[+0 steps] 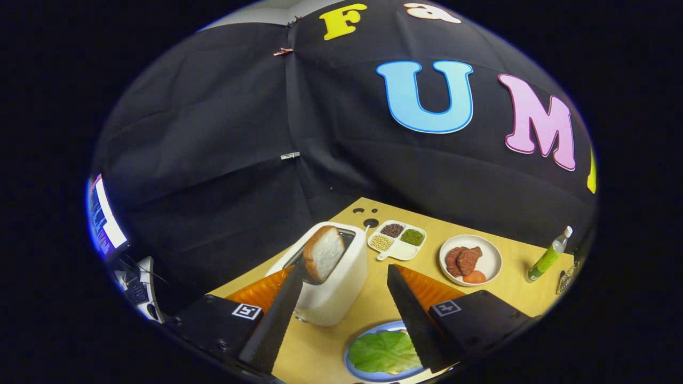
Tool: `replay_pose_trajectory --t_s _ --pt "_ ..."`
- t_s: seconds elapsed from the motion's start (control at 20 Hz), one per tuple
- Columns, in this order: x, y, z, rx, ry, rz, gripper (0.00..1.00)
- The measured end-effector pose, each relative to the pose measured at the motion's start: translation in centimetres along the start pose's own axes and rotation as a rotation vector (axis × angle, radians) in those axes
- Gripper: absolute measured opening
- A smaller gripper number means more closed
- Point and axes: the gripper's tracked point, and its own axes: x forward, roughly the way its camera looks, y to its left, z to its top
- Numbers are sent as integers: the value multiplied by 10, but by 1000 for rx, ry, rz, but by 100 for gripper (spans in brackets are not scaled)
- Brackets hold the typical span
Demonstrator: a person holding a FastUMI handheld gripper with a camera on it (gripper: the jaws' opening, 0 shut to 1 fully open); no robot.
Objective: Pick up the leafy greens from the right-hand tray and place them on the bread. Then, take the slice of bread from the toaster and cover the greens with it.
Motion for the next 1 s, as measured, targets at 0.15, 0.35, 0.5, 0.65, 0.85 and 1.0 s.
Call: replay_pose_trajectory --t_s 0.15,0.35,0.5,0.65,0.85,1.0 --pt "32 15 0 -19 4 1 99" --pt "73 32 -11 -34 48 0 99" --pt "99 29 -17 -71 73 -46 99" --pt "115 27 -23 -84 91 -91 99" --pt "127 24 -30 -97 111 -133 98" --pt "132 27 -36 -108 136 -130 76"
